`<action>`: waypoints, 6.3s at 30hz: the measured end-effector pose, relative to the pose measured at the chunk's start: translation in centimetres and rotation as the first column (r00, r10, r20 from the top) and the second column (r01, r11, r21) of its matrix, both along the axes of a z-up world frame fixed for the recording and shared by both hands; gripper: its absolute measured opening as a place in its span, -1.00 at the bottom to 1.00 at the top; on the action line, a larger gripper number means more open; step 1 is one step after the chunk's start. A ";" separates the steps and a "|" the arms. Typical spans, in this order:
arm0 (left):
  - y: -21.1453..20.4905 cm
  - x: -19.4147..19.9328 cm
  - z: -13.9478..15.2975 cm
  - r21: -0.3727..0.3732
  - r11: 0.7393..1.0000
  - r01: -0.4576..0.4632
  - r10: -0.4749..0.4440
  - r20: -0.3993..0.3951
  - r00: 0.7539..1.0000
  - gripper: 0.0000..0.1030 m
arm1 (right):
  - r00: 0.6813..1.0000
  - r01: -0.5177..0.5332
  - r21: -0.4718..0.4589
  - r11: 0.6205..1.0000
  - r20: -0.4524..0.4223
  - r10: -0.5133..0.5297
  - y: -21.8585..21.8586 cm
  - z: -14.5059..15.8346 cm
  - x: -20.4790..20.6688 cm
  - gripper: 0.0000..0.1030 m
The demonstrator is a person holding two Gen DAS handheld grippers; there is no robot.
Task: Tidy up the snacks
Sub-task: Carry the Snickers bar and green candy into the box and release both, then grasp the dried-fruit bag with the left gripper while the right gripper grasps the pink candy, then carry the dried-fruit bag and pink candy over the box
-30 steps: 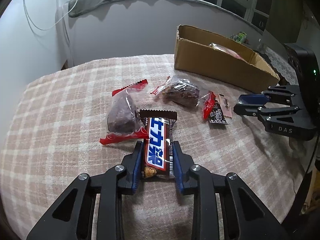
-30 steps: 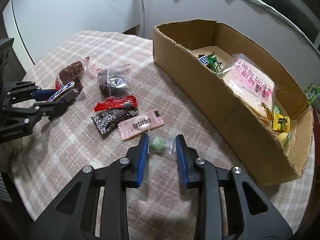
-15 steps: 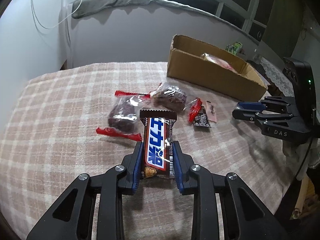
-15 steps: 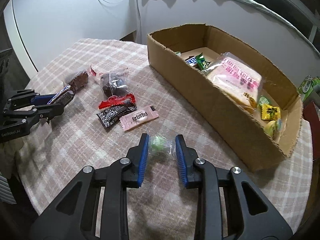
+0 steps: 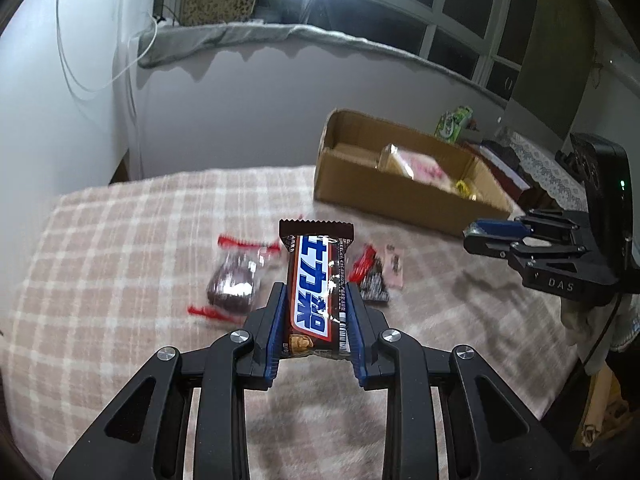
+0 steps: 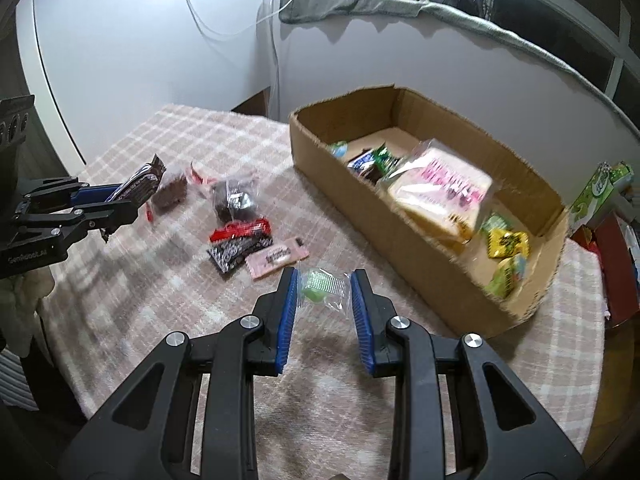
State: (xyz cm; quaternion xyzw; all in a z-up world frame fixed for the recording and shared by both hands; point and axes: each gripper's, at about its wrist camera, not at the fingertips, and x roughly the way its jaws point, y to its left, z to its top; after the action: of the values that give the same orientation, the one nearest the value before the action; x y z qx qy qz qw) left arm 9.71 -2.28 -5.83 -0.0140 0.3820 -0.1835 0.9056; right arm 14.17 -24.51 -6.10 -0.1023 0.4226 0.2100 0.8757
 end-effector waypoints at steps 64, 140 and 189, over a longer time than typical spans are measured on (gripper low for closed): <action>-11.1 14.7 3.7 0.042 0.998 0.054 -0.057 0.071 0.996 -0.05 | 0.969 0.241 -0.010 0.971 0.061 -0.240 -9.3 2.5 13.2 0.38; 4.2 4.8 -3.3 0.028 0.995 -0.100 0.102 -0.084 0.991 -0.04 | 0.990 -0.075 -0.075 0.994 -0.126 0.065 5.6 -5.2 3.8 0.06; 1.7 2.7 -0.8 0.046 0.998 -0.031 0.031 0.013 0.999 -0.27 | 0.992 -0.111 -0.043 0.993 -0.072 0.108 4.5 -2.5 1.3 -0.32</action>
State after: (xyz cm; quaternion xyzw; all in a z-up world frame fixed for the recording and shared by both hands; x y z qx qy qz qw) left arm 12.45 -0.62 -6.66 0.0021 0.3803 -0.1608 0.9108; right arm 15.46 -19.99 -8.57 -0.1387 0.4512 0.2512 0.8450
